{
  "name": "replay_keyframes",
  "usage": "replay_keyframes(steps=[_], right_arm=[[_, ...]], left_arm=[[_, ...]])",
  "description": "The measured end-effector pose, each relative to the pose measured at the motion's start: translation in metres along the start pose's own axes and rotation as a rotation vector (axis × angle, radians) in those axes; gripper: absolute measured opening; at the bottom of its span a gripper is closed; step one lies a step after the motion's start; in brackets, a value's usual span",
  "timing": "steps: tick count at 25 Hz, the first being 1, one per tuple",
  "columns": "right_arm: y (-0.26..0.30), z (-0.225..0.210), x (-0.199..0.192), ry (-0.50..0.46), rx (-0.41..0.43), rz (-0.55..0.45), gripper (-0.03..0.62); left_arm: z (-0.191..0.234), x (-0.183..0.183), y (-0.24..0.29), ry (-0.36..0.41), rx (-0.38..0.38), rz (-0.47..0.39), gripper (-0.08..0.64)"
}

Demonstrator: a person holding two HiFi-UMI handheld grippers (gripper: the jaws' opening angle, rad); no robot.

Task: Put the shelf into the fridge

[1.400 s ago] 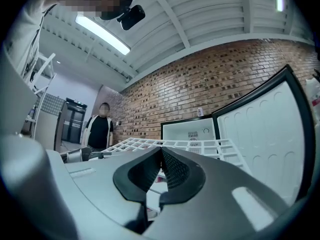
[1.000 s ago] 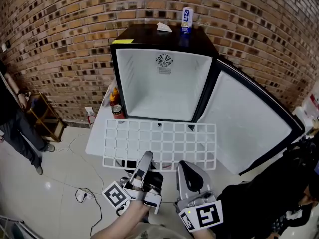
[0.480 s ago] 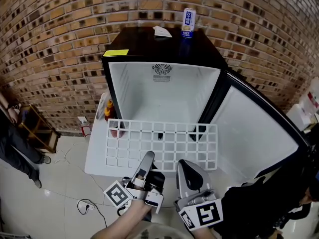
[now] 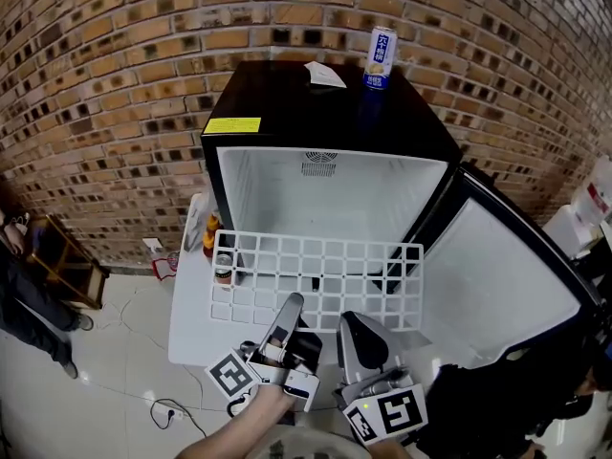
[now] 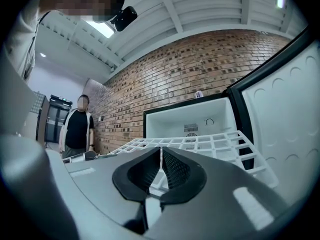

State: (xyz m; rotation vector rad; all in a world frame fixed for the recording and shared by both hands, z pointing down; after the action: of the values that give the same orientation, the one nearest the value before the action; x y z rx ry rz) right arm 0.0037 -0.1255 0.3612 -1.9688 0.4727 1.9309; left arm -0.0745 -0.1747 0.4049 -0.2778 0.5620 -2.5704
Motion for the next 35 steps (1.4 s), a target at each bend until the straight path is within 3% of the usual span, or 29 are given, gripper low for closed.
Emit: replay_keyframes(steps=[9,15,27,35], right_arm=[[0.035,-0.001,-0.001,0.017,-0.039,-0.001,0.015],[0.039,-0.01,-0.011,0.129,-0.03,0.011,0.03],[0.019,-0.039,-0.051,0.516,0.067,0.001,0.072],[0.039,-0.078,-0.057,0.929,0.097,-0.091,0.126]], left_arm=[[0.009,0.025,0.023,-0.016,0.005,0.043,0.018],[0.017,0.023,0.037,-0.032,0.008,0.058,0.018],[0.032,0.018,0.057,0.009,0.009,-0.012,0.018],[0.036,0.013,0.063,0.037,0.009,-0.026,0.018]])
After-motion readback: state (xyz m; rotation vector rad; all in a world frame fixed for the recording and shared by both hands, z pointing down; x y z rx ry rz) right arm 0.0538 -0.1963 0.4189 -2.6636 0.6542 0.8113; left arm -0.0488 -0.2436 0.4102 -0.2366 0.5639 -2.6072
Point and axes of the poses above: the fingertips, and each gripper's own axes: y forward along the fingers, z to its left, x out of its top, the point moved 1 cm from there along -y, backward along the fingers, and after that the axes turned 3 degrees about -y, right-handed, at the moved point
